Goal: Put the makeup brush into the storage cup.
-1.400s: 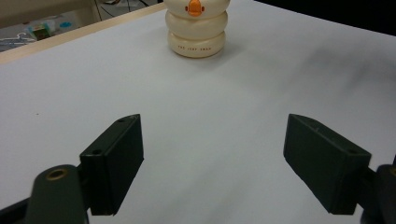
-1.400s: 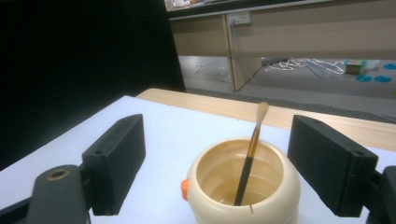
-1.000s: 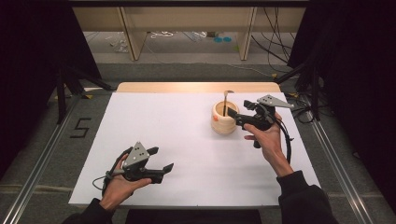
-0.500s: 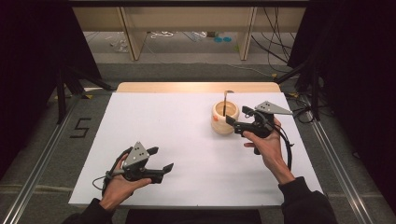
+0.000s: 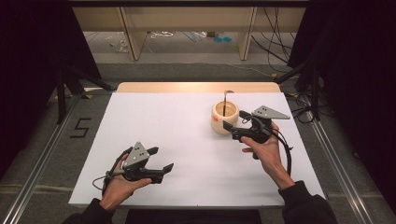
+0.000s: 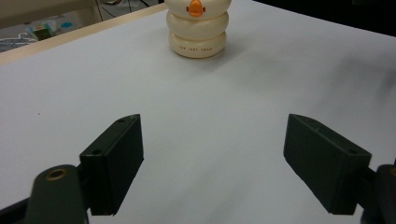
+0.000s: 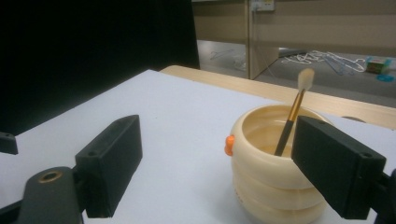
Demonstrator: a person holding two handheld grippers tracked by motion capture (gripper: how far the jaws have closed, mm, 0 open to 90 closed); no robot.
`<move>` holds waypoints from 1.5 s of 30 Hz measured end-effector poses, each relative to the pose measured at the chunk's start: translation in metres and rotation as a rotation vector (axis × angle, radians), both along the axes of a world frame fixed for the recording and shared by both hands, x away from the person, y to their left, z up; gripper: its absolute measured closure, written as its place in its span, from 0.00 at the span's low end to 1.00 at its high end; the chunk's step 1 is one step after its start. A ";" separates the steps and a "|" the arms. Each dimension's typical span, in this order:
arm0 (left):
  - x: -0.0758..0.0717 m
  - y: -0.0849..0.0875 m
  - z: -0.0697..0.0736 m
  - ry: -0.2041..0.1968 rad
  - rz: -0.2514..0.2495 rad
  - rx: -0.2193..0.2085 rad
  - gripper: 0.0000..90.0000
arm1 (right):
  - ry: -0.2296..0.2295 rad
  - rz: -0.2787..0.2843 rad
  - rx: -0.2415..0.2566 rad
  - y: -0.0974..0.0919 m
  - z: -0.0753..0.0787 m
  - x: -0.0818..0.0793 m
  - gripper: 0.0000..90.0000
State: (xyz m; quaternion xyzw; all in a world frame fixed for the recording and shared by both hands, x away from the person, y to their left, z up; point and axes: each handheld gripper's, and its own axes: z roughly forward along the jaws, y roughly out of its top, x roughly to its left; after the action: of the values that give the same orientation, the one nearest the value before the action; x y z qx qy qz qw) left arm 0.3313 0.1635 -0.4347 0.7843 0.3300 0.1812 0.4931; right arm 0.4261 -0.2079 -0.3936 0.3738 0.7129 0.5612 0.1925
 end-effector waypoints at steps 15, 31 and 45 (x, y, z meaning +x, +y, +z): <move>0.000 0.000 0.000 0.002 0.000 -0.003 0.22 | 0.026 0.036 0.005 0.007 -0.009 -0.011 0.19; 0.000 0.000 0.000 0.003 0.001 -0.005 0.22 | 0.036 0.068 0.007 0.010 -0.015 -0.024 0.18; 0.000 0.001 0.000 0.002 -0.002 -0.010 0.22 | 0.018 0.072 -0.024 0.009 -0.019 -0.033 0.18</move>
State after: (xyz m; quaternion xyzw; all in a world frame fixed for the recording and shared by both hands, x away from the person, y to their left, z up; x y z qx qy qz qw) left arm 0.3314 0.1641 -0.4347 0.7824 0.3304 0.1784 0.4968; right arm 0.3928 -0.1993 -0.4126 0.3507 0.7343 0.5557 0.1703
